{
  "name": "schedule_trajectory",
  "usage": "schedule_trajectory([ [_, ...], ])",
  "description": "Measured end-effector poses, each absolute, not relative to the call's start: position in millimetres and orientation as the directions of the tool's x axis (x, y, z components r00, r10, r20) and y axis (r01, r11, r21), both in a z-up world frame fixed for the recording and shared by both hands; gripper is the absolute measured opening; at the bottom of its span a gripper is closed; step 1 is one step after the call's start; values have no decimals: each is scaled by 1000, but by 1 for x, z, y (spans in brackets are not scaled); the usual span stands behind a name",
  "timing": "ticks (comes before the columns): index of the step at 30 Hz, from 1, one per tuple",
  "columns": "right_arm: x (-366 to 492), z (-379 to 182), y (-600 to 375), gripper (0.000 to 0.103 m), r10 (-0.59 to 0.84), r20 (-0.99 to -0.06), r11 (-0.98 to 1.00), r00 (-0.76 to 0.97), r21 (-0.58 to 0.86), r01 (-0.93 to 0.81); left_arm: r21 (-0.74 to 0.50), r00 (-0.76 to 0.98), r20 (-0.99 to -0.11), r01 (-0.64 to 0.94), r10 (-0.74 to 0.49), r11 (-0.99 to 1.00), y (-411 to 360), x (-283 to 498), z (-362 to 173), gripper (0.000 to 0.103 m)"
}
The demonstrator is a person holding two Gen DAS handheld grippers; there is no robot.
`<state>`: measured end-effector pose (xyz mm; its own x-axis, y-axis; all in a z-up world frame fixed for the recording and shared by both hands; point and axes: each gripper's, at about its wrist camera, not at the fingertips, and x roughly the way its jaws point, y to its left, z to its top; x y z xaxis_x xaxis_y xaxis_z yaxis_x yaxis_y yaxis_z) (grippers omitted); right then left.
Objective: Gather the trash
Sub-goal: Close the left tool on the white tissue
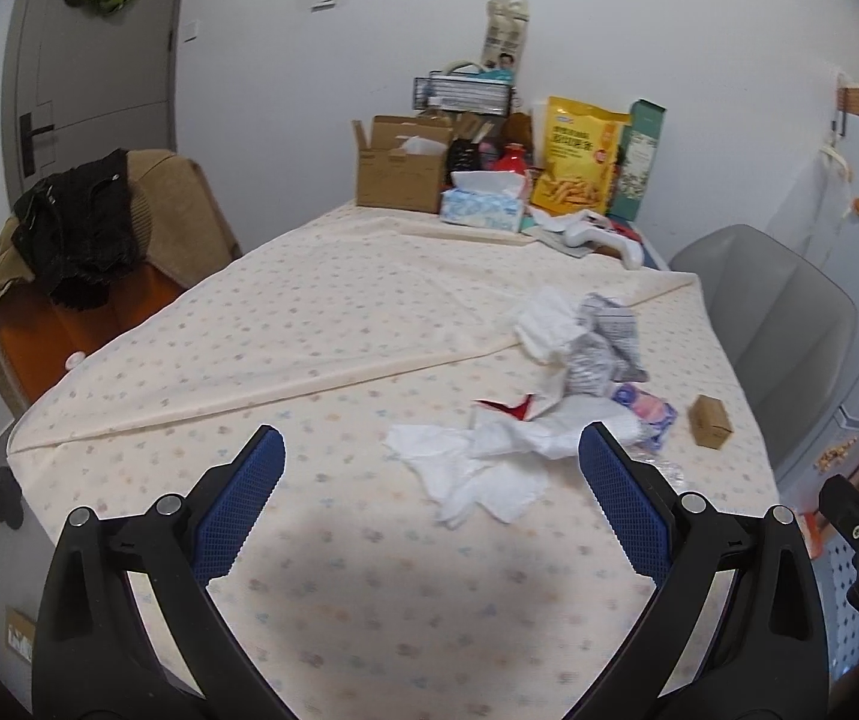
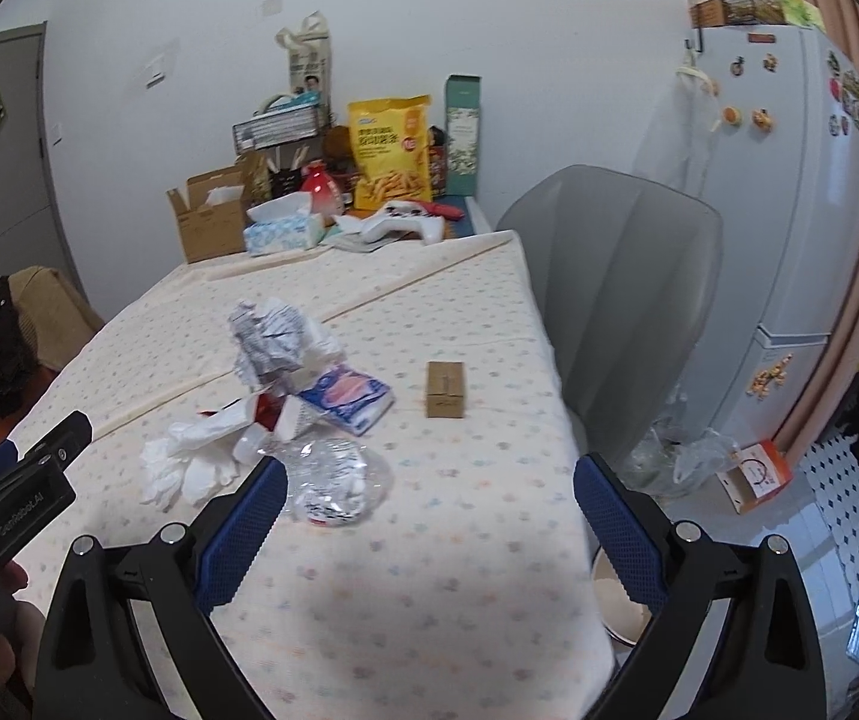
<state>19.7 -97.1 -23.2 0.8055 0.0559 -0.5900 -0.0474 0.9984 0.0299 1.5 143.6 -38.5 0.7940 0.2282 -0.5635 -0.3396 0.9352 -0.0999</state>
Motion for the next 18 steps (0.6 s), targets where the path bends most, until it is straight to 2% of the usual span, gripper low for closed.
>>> schedule_trajectory([
  [7, 42, -43, -71, 83, 111, -638, 993, 762, 33, -116, -112, 755, -611, -380, 238, 918, 170, 13, -63, 95],
  [18, 71, -74, -61, 83, 121, -702, 990, 702, 34, -137, -100, 691, -698, -356, 190, 929, 169, 55, -99, 87],
])
